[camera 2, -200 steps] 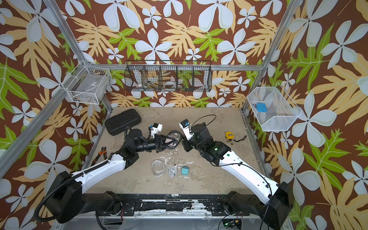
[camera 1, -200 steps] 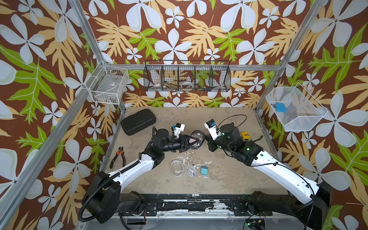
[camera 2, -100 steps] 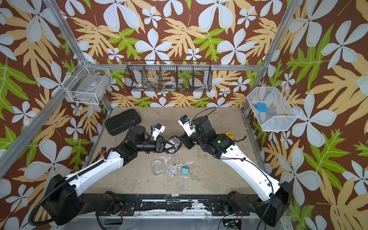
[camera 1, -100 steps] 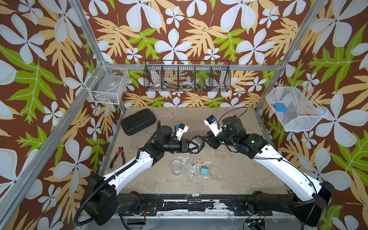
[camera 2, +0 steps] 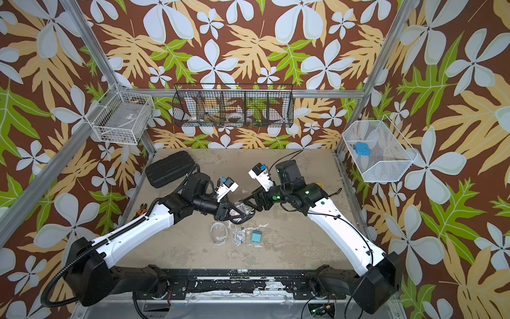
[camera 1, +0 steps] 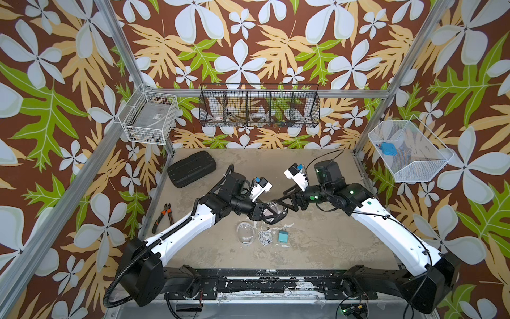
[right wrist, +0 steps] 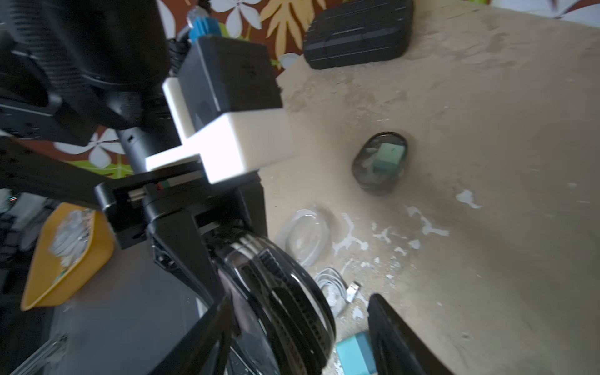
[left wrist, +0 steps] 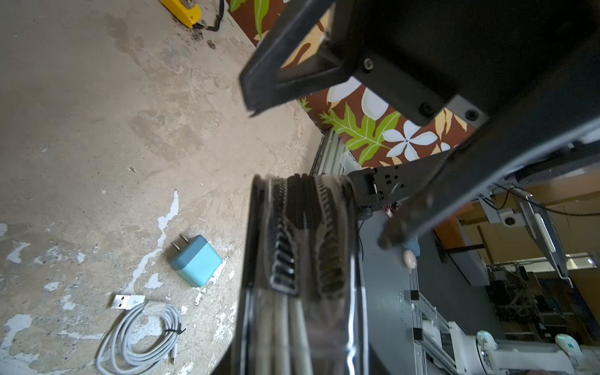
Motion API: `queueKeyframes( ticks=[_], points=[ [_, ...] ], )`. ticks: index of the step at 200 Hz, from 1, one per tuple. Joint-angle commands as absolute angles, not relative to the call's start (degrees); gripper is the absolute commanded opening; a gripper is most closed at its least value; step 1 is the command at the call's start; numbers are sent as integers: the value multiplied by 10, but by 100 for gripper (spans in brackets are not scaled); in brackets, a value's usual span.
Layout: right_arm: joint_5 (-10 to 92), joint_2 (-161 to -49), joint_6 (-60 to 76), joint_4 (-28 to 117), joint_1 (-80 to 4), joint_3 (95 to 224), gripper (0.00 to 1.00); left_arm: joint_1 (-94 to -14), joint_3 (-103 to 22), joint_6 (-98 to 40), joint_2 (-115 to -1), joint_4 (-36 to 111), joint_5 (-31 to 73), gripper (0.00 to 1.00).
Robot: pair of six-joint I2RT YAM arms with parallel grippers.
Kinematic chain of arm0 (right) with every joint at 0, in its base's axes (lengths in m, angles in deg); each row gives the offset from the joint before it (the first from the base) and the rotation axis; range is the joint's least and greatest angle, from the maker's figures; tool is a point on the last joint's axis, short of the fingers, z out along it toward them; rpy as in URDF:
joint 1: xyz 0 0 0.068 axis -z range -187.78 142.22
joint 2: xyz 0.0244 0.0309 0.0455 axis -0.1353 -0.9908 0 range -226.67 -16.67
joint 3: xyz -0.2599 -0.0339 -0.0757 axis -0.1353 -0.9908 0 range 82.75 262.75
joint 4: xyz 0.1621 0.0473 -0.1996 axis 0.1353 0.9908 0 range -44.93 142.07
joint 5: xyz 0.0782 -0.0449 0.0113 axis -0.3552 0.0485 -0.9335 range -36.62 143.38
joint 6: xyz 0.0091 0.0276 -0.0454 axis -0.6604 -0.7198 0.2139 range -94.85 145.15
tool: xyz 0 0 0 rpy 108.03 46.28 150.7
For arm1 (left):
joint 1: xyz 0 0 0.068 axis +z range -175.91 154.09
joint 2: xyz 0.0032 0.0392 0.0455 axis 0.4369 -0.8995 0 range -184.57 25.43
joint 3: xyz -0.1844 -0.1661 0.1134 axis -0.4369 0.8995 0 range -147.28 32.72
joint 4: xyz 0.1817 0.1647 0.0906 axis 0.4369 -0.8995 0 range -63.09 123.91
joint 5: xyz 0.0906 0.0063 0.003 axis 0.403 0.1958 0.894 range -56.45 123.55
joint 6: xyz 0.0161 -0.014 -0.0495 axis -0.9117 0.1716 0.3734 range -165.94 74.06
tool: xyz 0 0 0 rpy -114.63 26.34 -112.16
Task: Pack away charging kits
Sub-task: Adjust the storage bag.
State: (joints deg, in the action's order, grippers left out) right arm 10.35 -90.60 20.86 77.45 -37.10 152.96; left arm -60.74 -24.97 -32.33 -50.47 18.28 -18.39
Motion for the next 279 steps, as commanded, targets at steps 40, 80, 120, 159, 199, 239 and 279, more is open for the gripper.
queueKeyframes(
  ticks=[40,80,120,159,199,239,279],
  points=[
    [-12,-910,214,748,-371,1494,58,-608,-251,-385,-489,158,-249,3],
    [-55,-916,211,750,-376,1484,6,-607,-263,-405,-498,143,-262,5],
    [-82,-904,195,730,-376,1479,0,-588,-245,-394,-470,153,-266,25],
    [-54,-862,-24,525,-374,1395,0,-566,-134,-164,-380,420,-291,52],
    [37,-809,-257,318,-377,1312,0,-568,-4,170,-353,840,-178,56],
    [128,-776,-405,192,-387,1233,0,-582,41,238,-362,928,-47,56],
    [174,-776,-444,156,-407,1207,0,-597,1,235,-404,922,-59,57]
  ],
)
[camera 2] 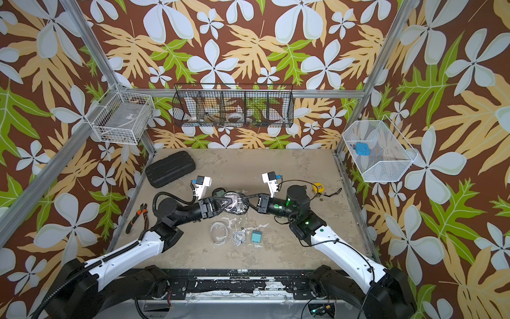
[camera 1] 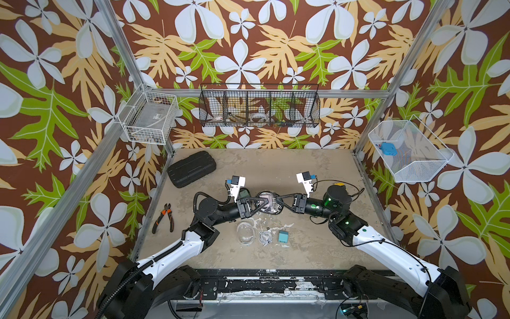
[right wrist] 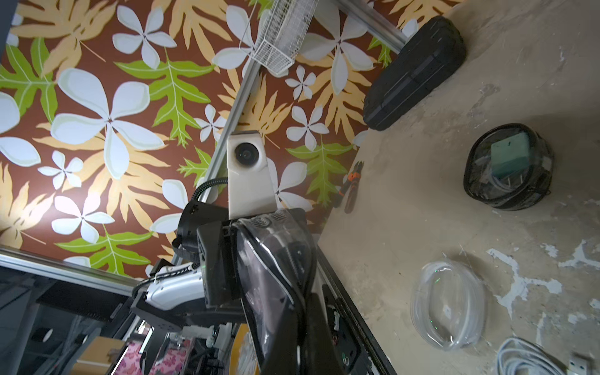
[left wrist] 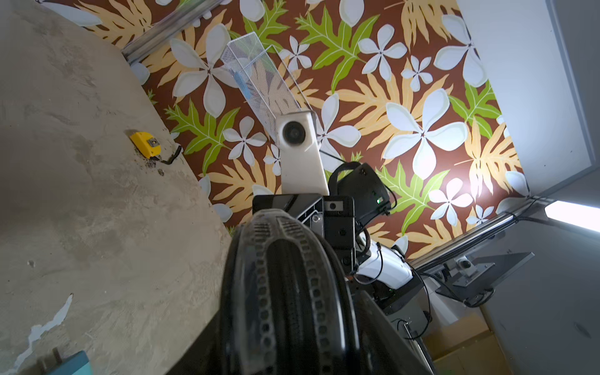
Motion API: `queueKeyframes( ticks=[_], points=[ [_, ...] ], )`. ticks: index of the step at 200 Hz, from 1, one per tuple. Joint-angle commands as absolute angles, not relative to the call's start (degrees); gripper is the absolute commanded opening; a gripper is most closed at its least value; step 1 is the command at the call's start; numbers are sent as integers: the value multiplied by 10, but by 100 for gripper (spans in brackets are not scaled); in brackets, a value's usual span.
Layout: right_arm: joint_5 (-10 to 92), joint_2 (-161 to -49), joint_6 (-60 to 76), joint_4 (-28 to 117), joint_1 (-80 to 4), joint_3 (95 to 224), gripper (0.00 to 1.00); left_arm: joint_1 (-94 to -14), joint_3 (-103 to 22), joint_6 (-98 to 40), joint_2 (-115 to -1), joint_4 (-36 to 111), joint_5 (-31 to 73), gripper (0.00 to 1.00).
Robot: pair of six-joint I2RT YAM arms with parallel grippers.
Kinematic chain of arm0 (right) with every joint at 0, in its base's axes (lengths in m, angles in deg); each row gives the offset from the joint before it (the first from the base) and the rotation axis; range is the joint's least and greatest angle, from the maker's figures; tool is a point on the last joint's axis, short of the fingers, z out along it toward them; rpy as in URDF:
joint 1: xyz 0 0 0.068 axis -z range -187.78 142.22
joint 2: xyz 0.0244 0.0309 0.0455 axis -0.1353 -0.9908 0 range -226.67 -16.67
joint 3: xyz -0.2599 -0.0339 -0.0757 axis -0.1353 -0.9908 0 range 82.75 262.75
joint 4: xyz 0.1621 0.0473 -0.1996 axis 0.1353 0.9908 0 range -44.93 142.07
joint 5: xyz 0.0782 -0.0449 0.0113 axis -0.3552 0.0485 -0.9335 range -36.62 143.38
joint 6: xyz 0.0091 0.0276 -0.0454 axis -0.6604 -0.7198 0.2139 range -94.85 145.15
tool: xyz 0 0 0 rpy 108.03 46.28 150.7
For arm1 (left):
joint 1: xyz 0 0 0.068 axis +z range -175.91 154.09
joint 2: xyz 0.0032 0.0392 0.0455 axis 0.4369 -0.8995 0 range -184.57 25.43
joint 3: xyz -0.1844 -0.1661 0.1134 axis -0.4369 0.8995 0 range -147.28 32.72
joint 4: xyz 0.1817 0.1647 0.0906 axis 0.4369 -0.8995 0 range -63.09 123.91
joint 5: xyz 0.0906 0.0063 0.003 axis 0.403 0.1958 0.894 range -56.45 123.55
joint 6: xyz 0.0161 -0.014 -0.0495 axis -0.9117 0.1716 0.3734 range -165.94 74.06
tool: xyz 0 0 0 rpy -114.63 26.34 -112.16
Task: Pack away charging kits
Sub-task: Adjust the storage bag, then zip the zipper on the storage bag.
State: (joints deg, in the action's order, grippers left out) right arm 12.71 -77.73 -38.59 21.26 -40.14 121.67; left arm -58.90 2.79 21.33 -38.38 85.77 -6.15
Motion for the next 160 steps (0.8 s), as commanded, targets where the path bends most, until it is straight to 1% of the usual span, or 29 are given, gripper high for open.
queueKeyframes(
  ticks=[1,22,33,48,75,88,104,119,126,147,160],
  points=[
    [175,-776,-443,157,-407,1207,0,-597,0,235,-406,921,-60,57],
    [184,-777,-413,202,-415,1231,0,-599,-5,237,-415,910,-49,58],
    [188,-776,-401,216,-419,1239,0,-598,-3,230,-410,897,-29,55],
    [188,-774,-405,220,-420,1238,0,-598,0,225,-402,881,3,45],
    [180,-779,-385,239,-431,1254,0,-598,-9,230,-410,872,10,20],
    [165,-774,-361,264,-433,1264,8,-593,-8,245,-410,874,18,15],
    [173,-756,-287,353,-433,1292,27,-580,-11,259,-405,860,17,11],
    [192,-741,-211,435,-433,1323,36,-564,-19,265,-405,840,-3,10],
    [193,-738,-186,460,-433,1334,39,-557,-25,267,-405,822,-13,10],
    [178,-752,-122,508,-432,1362,39,-538,-50,270,-411,747,-40,10],
    [200,-769,-59,559,-440,1385,41,-536,-69,267,-415,697,-50,10]
  ],
)
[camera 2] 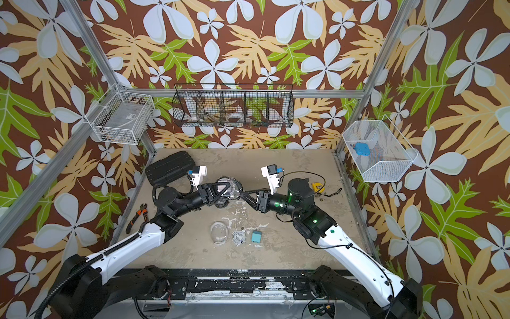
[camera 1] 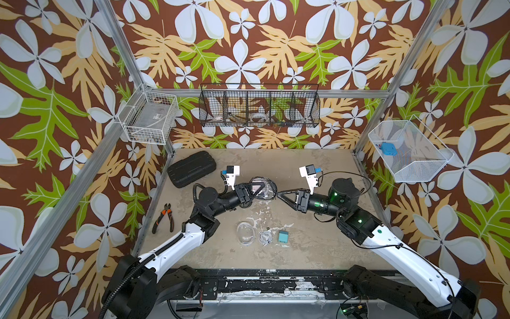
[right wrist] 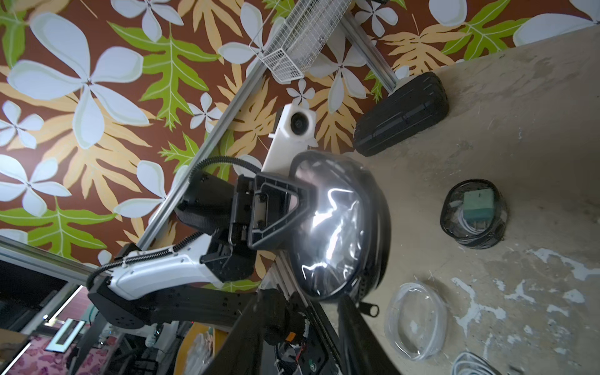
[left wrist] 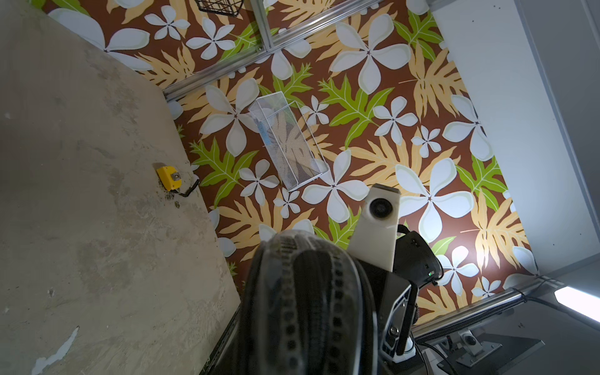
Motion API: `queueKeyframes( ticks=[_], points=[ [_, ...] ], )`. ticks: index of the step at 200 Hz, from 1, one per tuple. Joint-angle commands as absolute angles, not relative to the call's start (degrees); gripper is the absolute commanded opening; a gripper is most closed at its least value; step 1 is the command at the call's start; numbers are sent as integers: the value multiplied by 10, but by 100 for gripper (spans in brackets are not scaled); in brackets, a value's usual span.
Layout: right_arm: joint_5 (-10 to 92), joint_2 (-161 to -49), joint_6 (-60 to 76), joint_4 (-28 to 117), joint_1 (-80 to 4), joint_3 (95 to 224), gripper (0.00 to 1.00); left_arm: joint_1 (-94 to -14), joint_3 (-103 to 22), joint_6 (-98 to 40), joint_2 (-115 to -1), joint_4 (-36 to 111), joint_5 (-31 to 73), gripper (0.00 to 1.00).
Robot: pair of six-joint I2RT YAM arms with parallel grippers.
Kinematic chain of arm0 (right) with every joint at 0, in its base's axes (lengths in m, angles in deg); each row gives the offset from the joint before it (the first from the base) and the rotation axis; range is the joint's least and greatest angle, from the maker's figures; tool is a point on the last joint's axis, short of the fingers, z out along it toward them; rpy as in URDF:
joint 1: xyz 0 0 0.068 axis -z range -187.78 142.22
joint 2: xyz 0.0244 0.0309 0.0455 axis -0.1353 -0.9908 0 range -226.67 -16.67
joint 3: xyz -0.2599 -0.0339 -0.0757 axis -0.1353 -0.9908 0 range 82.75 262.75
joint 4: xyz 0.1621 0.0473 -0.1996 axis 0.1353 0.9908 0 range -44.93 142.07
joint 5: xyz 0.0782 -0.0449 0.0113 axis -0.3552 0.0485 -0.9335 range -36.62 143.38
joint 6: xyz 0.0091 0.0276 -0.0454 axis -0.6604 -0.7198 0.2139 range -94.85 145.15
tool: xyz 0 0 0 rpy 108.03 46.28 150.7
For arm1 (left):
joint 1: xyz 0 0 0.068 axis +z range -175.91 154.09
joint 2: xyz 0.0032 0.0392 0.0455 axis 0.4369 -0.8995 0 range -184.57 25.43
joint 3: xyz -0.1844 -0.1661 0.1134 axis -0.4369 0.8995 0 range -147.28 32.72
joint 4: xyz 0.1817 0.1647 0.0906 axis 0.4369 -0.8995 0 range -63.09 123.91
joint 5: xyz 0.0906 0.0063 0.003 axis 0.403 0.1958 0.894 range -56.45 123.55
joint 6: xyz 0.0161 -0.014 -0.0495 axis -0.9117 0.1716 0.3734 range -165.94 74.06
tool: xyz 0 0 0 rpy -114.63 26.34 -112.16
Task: Pack away charging kits
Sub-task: Zip the zipper on the storage bag.
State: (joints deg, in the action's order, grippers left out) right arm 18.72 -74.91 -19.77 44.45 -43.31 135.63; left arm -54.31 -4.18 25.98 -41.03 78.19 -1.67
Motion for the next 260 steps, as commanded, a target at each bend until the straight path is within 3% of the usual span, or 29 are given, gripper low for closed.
queueKeyframes(
  ticks=[1,24,47,112,208,260],
  points=[
    [206,-770,-54,563,-441,1387,41,-536,-71,267,-415,693,-50,10],
    [260,-785,40,623,-449,1417,41,-536,-88,275,-419,663,-60,10],
    [250,-785,85,618,-449,1422,41,-536,-94,295,-420,667,-68,11],
    [198,-807,123,616,-450,1427,35,-536,-104,294,-425,644,-69,12],
    [231,-834,152,621,-454,1428,30,-536,-105,304,-441,664,-90,13],
    [240,-837,163,618,-454,1429,16,-536,-104,309,-441,665,-93,14]
  ],
)
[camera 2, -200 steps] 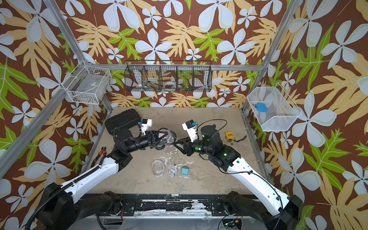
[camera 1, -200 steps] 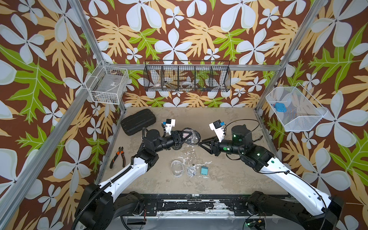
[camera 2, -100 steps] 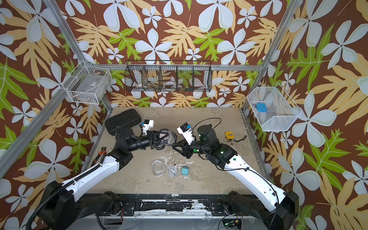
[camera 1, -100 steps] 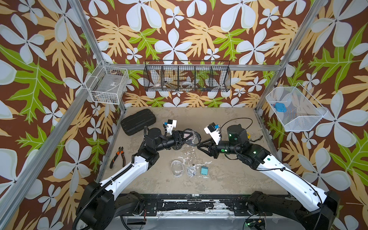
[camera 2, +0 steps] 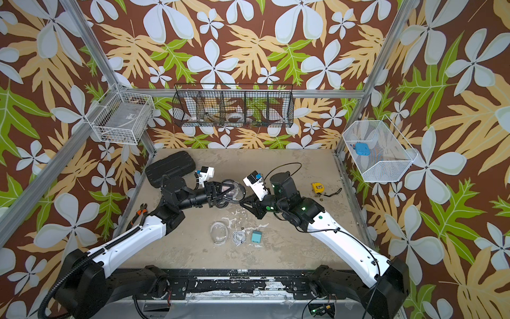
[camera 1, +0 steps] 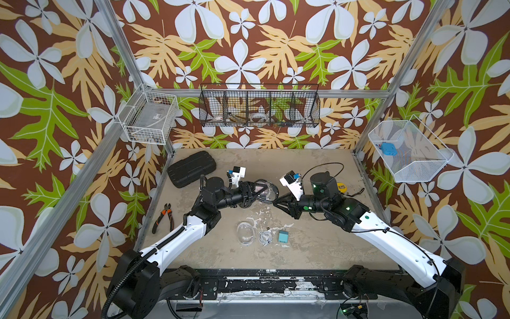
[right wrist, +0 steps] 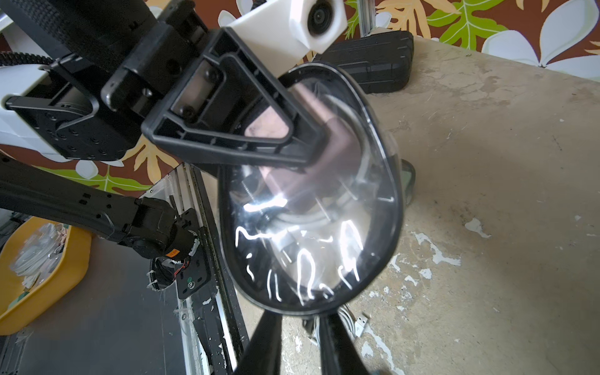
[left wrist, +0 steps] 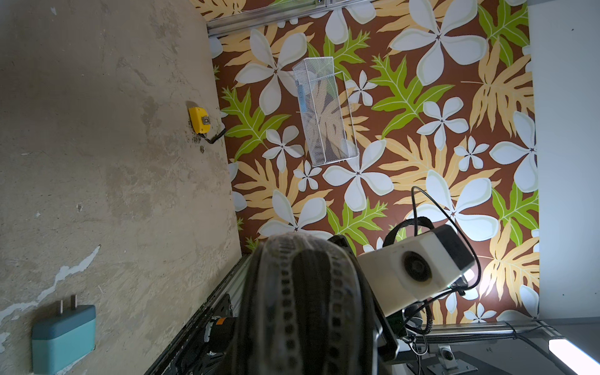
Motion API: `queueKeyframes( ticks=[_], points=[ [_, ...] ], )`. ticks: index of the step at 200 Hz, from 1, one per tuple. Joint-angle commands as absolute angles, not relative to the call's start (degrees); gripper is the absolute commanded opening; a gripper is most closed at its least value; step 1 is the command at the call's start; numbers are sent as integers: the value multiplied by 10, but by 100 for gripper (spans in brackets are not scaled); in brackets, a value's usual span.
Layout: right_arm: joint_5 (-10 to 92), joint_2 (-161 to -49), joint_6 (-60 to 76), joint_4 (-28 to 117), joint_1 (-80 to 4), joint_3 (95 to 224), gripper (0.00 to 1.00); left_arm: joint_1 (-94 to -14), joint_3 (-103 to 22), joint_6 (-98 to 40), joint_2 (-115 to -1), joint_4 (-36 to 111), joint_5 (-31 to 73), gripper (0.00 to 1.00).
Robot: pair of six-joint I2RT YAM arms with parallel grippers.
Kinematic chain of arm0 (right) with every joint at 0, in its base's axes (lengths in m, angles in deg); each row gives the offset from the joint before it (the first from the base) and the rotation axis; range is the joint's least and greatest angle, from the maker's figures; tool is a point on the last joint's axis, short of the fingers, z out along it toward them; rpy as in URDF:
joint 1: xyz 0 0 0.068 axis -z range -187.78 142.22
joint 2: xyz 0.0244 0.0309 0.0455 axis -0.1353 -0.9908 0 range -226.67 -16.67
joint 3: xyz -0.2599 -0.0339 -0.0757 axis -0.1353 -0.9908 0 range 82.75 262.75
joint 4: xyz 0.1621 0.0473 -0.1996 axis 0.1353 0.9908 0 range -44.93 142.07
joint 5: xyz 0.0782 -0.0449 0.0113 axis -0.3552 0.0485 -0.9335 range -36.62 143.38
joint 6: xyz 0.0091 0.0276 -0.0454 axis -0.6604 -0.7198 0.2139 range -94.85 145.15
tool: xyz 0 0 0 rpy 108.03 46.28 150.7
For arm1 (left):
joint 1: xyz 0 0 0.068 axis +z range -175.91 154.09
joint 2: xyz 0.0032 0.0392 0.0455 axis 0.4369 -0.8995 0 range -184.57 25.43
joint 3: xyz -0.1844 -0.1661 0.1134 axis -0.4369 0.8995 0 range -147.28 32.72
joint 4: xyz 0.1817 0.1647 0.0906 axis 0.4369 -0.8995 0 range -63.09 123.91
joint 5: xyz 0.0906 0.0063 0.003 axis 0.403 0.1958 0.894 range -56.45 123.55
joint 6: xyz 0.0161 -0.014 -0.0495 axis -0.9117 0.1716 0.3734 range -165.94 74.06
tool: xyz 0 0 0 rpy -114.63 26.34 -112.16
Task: Pack away charging kits
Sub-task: Zip the zipper on the storage bag.
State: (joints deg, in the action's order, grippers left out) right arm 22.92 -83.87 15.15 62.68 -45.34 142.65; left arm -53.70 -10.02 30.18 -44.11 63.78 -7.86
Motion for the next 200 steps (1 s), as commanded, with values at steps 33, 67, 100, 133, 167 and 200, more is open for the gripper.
queueKeyframes(
  ticks=[33,67,100,133,167,200],
  points=[
    [254,-829,166,621,-454,1427,1,-536,-104,311,-442,664,-94,13],
    [291,-828,177,647,-454,1428,0,-536,-105,308,-441,657,-89,6],
    [373,-823,196,676,-455,1430,0,-536,-111,296,-445,647,-98,0],
    [428,-821,203,671,-455,1446,0,-536,-120,272,-450,623,-125,0],
    [420,-828,201,641,-455,1454,0,-536,-134,221,-452,574,-176,0],
    [443,-826,208,634,-455,1470,0,-535,-143,139,-445,471,-180,0]
  ],
)
